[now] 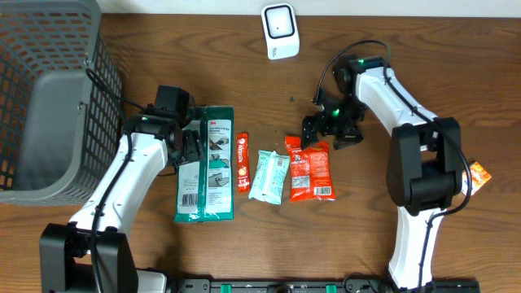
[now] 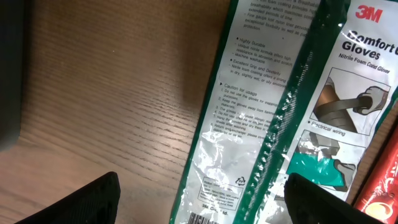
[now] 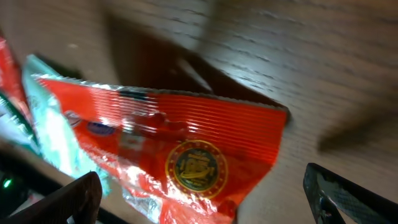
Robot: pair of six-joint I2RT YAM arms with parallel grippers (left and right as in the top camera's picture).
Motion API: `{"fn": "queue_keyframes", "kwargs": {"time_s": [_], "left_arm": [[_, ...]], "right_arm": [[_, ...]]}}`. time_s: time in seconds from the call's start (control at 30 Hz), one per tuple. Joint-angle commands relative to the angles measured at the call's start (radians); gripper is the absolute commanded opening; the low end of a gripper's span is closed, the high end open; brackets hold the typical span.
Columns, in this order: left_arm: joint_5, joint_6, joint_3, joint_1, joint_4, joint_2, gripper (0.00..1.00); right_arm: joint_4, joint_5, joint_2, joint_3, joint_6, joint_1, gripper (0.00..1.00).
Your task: Scan the item barcode
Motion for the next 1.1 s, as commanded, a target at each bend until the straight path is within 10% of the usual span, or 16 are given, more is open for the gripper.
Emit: {"fn": "queue_keyframes", "kwargs": {"time_s": [0.0,0.43,0.7,1.07], "left_arm": [[-0.006,0.005,0.016,0.006,0.0,-0.007,0.85],[-0.006,0.005,0.016,0.006,0.0,-0.007,0.85],[-0.006,0.005,0.016,0.006,0.0,-0.007,0.85],[-0.006,0.005,0.016,0.006,0.0,-0.007,0.85]], "right_arm": [[-0.01,0.081,-0.174,0.002,0.093,0.035,0.99],[0.139,0.206,-0.405,-0.198,0.29,0.188,0.99],[0.54,0.148,-0.392,-0.448,0.291,0.289,0.01],[0.702,0.328,-0.391,-0.52,0.397,0.356,0.07]]}}
